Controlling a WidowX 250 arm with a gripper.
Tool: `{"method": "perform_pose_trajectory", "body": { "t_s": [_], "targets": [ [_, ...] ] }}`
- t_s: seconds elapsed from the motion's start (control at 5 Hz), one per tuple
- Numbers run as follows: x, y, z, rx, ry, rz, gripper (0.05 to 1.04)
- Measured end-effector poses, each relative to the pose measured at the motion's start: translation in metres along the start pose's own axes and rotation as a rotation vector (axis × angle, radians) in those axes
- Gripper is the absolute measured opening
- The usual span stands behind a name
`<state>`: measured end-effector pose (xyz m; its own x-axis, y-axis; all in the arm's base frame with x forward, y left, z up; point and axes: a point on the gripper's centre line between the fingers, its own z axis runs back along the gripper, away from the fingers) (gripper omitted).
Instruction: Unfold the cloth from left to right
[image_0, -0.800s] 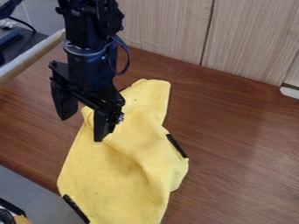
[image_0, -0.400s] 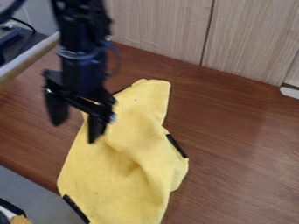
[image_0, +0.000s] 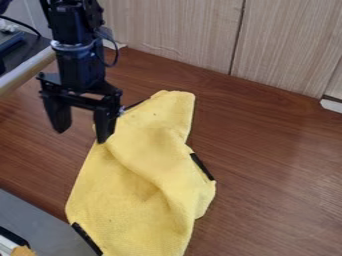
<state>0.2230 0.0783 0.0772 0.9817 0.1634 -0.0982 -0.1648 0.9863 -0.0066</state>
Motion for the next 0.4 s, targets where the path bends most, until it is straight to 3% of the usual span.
{"method": "perform_pose_trajectory", "body": {
  "t_s": [0.2,0.4],
  "targets": [
    [0.016,-0.001,-0.004,-0.035,-0.067,0.025,1.001],
    [0.028,0.002,-0.006,-0.015,-0.114,0.056,1.001]
  ]
}}
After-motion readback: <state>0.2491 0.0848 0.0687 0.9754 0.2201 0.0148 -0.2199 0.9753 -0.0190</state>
